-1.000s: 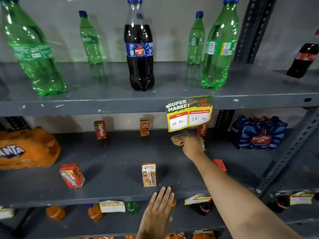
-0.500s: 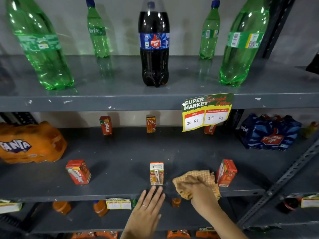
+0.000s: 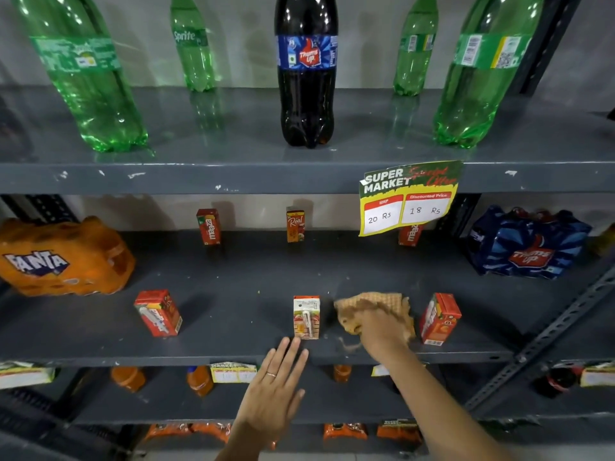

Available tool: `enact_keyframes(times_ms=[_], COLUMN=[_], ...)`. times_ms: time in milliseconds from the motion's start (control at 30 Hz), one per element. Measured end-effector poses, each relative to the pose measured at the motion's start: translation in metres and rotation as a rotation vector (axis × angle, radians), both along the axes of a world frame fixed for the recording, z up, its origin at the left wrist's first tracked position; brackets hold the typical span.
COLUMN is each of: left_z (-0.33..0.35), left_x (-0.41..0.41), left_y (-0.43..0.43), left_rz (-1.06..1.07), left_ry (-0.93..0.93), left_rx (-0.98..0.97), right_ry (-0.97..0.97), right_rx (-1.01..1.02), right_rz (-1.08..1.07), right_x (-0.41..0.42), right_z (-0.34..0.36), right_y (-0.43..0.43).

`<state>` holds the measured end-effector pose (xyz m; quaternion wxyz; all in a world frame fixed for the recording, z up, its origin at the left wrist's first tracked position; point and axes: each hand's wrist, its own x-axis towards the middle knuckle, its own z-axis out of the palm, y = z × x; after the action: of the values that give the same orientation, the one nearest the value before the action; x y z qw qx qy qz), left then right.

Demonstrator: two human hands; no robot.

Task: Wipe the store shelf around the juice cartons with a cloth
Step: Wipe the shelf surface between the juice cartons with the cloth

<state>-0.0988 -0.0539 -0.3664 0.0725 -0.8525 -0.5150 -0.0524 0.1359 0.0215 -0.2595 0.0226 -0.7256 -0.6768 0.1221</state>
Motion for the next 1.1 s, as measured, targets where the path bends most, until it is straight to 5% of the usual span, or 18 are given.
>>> enact_keyframes(times_ms=[200, 333, 433, 633, 833, 1100], left_z=[0.011, 0.013, 0.014, 0.008, 0.006, 0.01], left_x=[-0.02, -0.013, -0.011, -0.014, -0.014, -0.007], left_y=[0.009, 0.006, 0.004, 0.005, 0.006, 0.003], left_rz=[0.052, 0.099, 0.109, 0.115, 0.118, 0.158], left_ry=[-0.008, -0.036, -0.04, -0.049, -0.066, -0.066], left_rx=[-0.045, -0.095, -0.087, -0.097, -0.066, -0.116], right_ry=[0.169, 0.489, 0.457, 0.164, 0.033, 0.129], right_rx=[-0.086, -0.019, 0.217, -0.06, -0.021, 0.052], right_rz=[0.236, 0.037, -0.01, 0.092, 0.369, 0.254], right_x=[-0.003, 0.011, 0.003, -0.031, -0.048, 0.007], right_z=[0.025, 0.082, 0.093, 0.005, -0.017, -0.022], right_y=[-0.104, -0.058, 0.029, 0.178, 0.123, -0.05])
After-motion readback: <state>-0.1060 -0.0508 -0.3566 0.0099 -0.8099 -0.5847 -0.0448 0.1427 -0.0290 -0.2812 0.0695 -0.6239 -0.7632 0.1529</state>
